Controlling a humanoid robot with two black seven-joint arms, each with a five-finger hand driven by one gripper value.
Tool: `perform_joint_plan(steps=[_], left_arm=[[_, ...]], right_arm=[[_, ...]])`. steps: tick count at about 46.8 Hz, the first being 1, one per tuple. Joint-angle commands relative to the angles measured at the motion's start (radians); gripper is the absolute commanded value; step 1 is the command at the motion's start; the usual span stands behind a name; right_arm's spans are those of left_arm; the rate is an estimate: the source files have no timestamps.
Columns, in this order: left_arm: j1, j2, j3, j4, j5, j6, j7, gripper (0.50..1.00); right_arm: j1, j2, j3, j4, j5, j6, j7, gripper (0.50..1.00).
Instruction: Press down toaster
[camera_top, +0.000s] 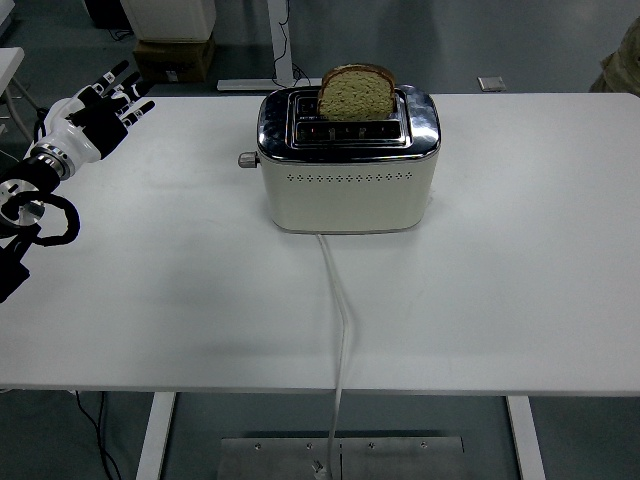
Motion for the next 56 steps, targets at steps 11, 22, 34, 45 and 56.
perform_joint_plan(steps=[11, 22, 34, 45, 56], left_arm=[[0.0, -0.008, -0.001, 0.0, 0.0, 0.0, -0.012, 1.0], [0.005, -0.008, -0.004, 0.0, 0.0, 0.0, -0.014, 1.0], [0.005, -0.009, -0.004, 0.0, -0.002, 0.0, -0.014, 1.0], [0.006, -0.009, -0.006, 0.0, -0.002, 0.0, -0.014, 1.0], [0.006, -0.009, -0.006, 0.0, -0.002, 0.0, -0.014, 1.0]], right_arm=[[-0.001, 0.0, 0.0, -0.001, 0.0, 0.0, -0.001, 1.0], [-0.001, 0.0, 0.0, -0.001, 0.0, 0.0, 0.001, 1.0], [-0.001, 0.0, -0.001, -0.001, 0.0, 0.0, 0.001, 1.0], [-0.001, 0.0, -0.001, -0.001, 0.0, 0.0, 0.001, 0.998], [-0.002, 0.0, -0.001, -0.001, 0.0, 0.0, -0.001, 1.0]])
